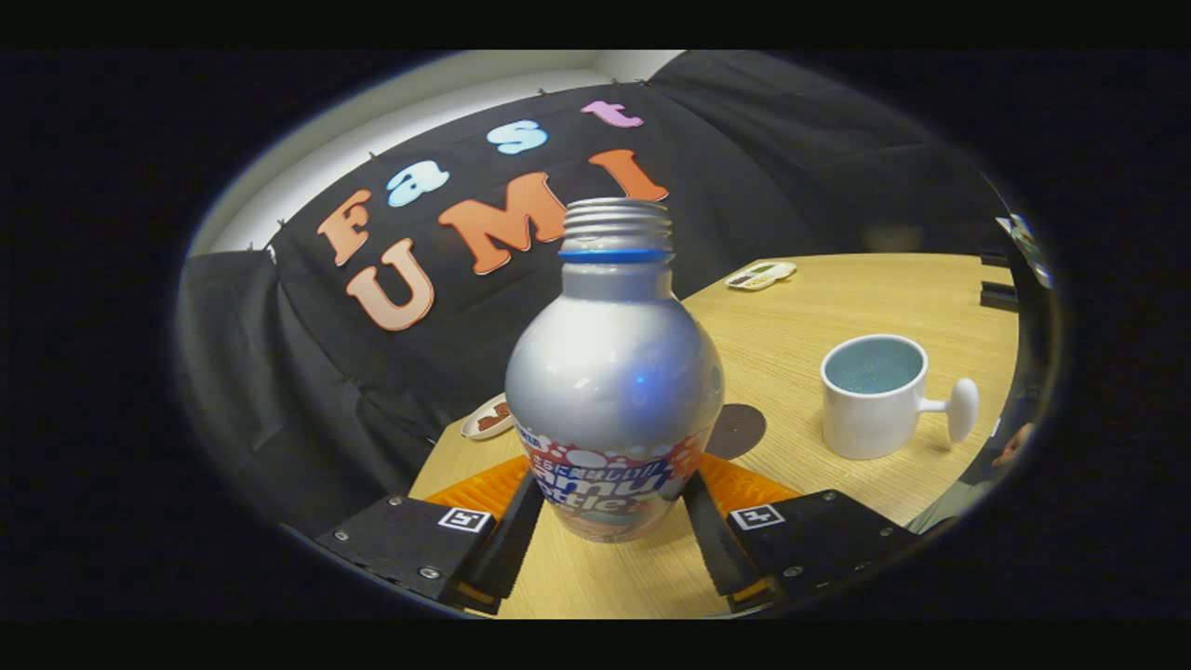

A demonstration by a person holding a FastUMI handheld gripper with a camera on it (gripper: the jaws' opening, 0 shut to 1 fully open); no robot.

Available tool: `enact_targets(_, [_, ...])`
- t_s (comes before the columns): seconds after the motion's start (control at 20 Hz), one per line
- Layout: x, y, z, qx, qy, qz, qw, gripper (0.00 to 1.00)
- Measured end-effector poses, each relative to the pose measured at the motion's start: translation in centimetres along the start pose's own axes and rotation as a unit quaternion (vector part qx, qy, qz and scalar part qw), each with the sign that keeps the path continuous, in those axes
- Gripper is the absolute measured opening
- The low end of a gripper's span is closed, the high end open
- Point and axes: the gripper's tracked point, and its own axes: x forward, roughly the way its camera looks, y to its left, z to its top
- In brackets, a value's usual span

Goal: Take the bottle from table, then pour the juice into the cup, finally place the bottle on the coaster

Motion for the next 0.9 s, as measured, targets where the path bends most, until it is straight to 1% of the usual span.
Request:
enact_targets(0.15, [0.5, -0.6, 0.5, 0.055, 0.004, -0.005, 0.998, 0.79])
enact_targets(0.3, [1.4, -1.4, 1.4, 0.131, -0.003, -0.009, 0.991, 0.78])
enact_targets(0.4, [2.1, -1.4, 2.0, 0.187, -0.006, -0.005, 0.982, 0.78])
enact_targets(0.55, [2.8, -1.6, 2.6, 0.25, -0.008, -0.002, 0.968, 0.78])
enact_targets(0.7, [3.2, -1.5, 3.2, 0.299, -0.011, 0.002, 0.954, 0.78])
enact_targets(0.9, [3.4, -1.0, 3.9, 0.346, -0.011, 0.011, 0.938, 0.78])
